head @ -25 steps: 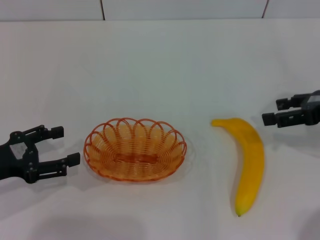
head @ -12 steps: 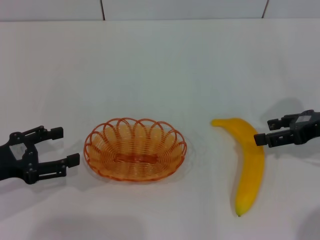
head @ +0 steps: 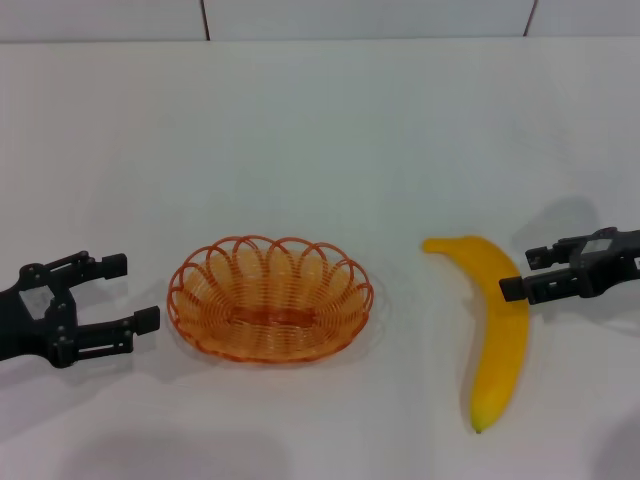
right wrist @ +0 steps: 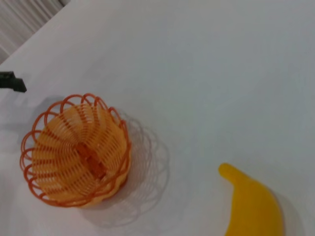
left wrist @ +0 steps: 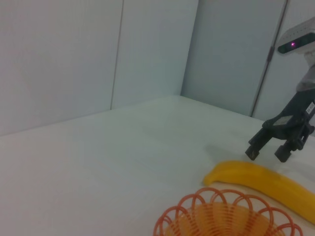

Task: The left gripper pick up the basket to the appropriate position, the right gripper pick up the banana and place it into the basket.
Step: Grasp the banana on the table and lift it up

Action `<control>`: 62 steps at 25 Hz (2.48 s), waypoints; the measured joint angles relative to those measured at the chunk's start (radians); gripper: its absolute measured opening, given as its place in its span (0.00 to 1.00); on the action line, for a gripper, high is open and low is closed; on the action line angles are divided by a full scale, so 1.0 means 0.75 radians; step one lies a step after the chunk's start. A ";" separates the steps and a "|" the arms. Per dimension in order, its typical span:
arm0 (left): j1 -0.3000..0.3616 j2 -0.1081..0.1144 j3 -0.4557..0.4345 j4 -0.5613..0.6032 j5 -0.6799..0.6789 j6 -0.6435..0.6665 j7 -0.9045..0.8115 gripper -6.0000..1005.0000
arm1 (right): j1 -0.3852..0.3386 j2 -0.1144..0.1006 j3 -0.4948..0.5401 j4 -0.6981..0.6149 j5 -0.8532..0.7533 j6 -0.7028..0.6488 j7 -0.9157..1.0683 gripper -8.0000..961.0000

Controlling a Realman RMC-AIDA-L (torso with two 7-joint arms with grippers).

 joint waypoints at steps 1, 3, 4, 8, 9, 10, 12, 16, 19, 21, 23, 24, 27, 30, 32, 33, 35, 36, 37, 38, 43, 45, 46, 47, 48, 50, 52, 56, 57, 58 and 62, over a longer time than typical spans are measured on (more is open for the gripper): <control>0.000 0.000 0.000 0.000 0.000 0.000 0.000 0.89 | 0.000 0.001 -0.011 0.000 0.001 0.002 0.000 0.91; 0.000 0.000 0.000 0.000 0.000 0.001 0.000 0.89 | 0.002 0.001 -0.036 0.001 0.005 0.010 -0.005 0.90; 0.000 0.000 0.000 0.000 0.000 0.002 0.000 0.89 | 0.004 0.001 -0.051 0.001 0.009 0.016 -0.011 0.90; 0.001 0.000 0.000 0.000 0.000 0.003 0.000 0.89 | 0.005 0.005 -0.083 0.006 0.034 0.033 -0.072 0.89; 0.002 0.000 0.000 0.000 0.001 0.003 0.000 0.89 | 0.005 0.005 -0.085 0.010 0.044 0.034 -0.087 0.89; 0.002 0.000 0.000 0.000 0.001 0.003 0.000 0.89 | 0.005 0.005 -0.085 0.024 0.070 0.043 -0.117 0.89; 0.002 0.000 0.000 0.000 0.004 0.002 0.000 0.89 | 0.005 0.004 -0.085 0.031 0.080 0.051 -0.130 0.89; 0.002 0.000 0.000 0.000 0.024 0.001 -0.001 0.89 | 0.005 0.004 -0.088 0.059 0.087 0.097 -0.201 0.88; 0.001 0.000 0.000 0.000 0.030 0.002 -0.002 0.89 | 0.007 0.002 -0.089 0.095 0.086 0.128 -0.264 0.87; 0.001 0.000 0.000 0.000 0.030 0.003 -0.002 0.89 | 0.008 0.002 -0.089 0.102 0.083 0.159 -0.275 0.87; 0.001 0.000 0.000 0.000 0.031 0.004 -0.002 0.89 | 0.006 0.002 -0.090 0.104 0.077 0.195 -0.275 0.86; 0.001 0.000 0.000 0.000 0.031 0.004 -0.002 0.89 | 0.004 0.003 -0.090 0.105 0.077 0.204 -0.275 0.86; 0.000 0.000 0.000 0.000 0.031 0.005 -0.007 0.89 | 0.001 0.003 -0.090 0.109 0.075 0.223 -0.275 0.86; -0.001 0.000 0.000 0.000 0.031 0.005 -0.009 0.89 | 0.003 0.002 -0.102 0.130 0.071 0.239 -0.272 0.85; -0.002 0.000 0.000 0.000 0.031 0.005 -0.009 0.89 | 0.006 0.001 -0.114 0.139 0.067 0.244 -0.264 0.85; -0.002 0.001 0.000 0.000 0.031 0.005 -0.010 0.89 | 0.008 0.000 -0.120 0.142 0.063 0.245 -0.259 0.84; -0.002 0.001 0.000 0.000 0.031 0.005 -0.010 0.89 | 0.009 0.000 -0.123 0.143 0.054 0.241 -0.250 0.84; -0.002 0.001 0.000 0.000 0.032 0.005 -0.010 0.89 | 0.009 0.000 -0.123 0.143 0.054 0.237 -0.245 0.84; -0.001 0.001 0.000 0.000 0.032 0.005 -0.010 0.89 | 0.010 0.000 -0.123 0.143 0.054 0.236 -0.237 0.84; -0.001 0.001 0.000 0.000 0.032 0.005 -0.010 0.89 | 0.010 0.000 -0.124 0.142 0.054 0.235 -0.227 0.83; 0.002 0.002 0.000 0.000 0.033 0.005 -0.010 0.89 | 0.010 -0.001 -0.166 0.130 0.054 0.239 -0.174 0.82; 0.002 0.003 0.000 0.000 0.033 0.005 -0.010 0.89 | 0.011 0.000 -0.188 0.128 0.054 0.244 -0.158 0.82; 0.002 0.004 0.000 0.000 0.033 0.005 -0.010 0.89 | 0.012 0.000 -0.197 0.127 0.054 0.246 -0.151 0.82; 0.002 0.005 0.000 0.000 0.033 0.005 -0.011 0.89 | 0.012 0.000 -0.206 0.127 0.054 0.247 -0.145 0.82; 0.002 0.006 0.000 0.000 0.033 0.005 -0.011 0.89 | 0.013 -0.001 -0.210 0.126 0.054 0.247 -0.142 0.81; 0.002 0.007 0.000 0.000 0.033 0.005 -0.012 0.89 | 0.013 -0.002 -0.220 0.126 0.053 0.247 -0.132 0.81; 0.003 0.007 0.000 0.000 0.033 0.005 -0.012 0.89 | 0.013 -0.002 -0.225 0.126 0.053 0.246 -0.125 0.81; 0.004 0.007 0.000 0.000 0.033 0.005 -0.012 0.89 | 0.015 -0.002 -0.226 0.122 0.053 0.231 -0.116 0.80; 0.005 0.007 0.000 0.000 0.033 0.005 -0.012 0.89 | 0.017 -0.003 -0.226 0.122 0.053 0.228 -0.112 0.80; 0.005 0.006 0.000 0.000 0.033 0.005 -0.012 0.89 | 0.019 -0.003 -0.227 0.122 0.053 0.224 -0.108 0.79; 0.006 0.006 0.000 0.000 0.033 0.005 -0.012 0.89 | 0.020 -0.002 -0.227 0.092 0.057 0.182 -0.102 0.60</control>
